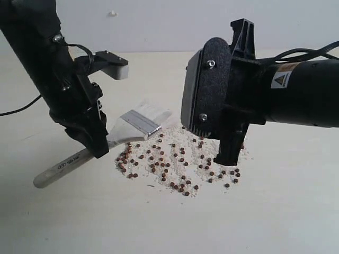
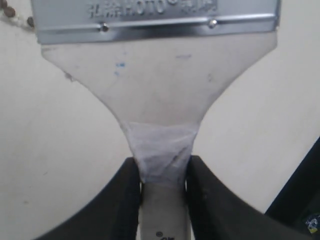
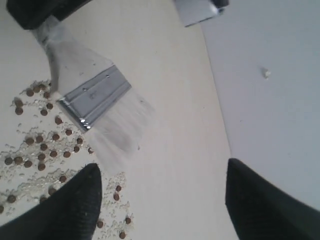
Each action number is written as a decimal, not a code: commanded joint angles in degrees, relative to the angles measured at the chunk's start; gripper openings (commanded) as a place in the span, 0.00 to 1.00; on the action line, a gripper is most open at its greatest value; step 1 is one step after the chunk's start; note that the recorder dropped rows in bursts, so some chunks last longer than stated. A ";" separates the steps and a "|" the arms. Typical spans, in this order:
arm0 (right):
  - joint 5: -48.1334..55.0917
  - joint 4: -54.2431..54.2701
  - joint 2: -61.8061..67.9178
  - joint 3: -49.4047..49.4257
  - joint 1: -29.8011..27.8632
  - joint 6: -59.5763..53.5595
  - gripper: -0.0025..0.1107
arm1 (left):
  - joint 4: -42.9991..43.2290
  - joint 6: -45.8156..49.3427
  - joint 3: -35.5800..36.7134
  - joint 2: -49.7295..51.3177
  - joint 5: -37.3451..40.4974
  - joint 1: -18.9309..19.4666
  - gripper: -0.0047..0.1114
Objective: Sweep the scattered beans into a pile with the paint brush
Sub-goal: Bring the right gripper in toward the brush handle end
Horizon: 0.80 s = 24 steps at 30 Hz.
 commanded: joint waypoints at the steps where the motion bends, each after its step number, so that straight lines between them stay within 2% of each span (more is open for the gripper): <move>1: -0.68 -1.00 1.58 -0.51 0.12 -3.38 0.61 | -4.12 4.94 -1.48 -0.03 0.45 2.14 0.04; 6: -0.82 -3.77 2.40 -0.51 0.12 -7.70 0.60 | -6.88 10.33 -1.48 0.72 0.45 5.43 0.04; 10: -0.70 -4.10 3.18 -0.51 2.80 -13.44 0.60 | -9.81 14.57 -1.48 2.42 0.45 7.83 0.04; 14: -1.90 -4.36 6.17 -0.51 6.36 -18.48 0.60 | -12.70 17.66 -1.48 3.30 0.45 8.59 0.04; 18: -7.45 -4.36 10.08 -0.51 9.47 -18.48 0.60 | -13.55 19.33 -1.48 4.03 0.45 8.59 0.04; 24: -13.60 -3.38 13.94 -0.51 10.10 -18.48 0.59 | -13.43 19.45 -1.48 4.31 0.45 8.59 0.04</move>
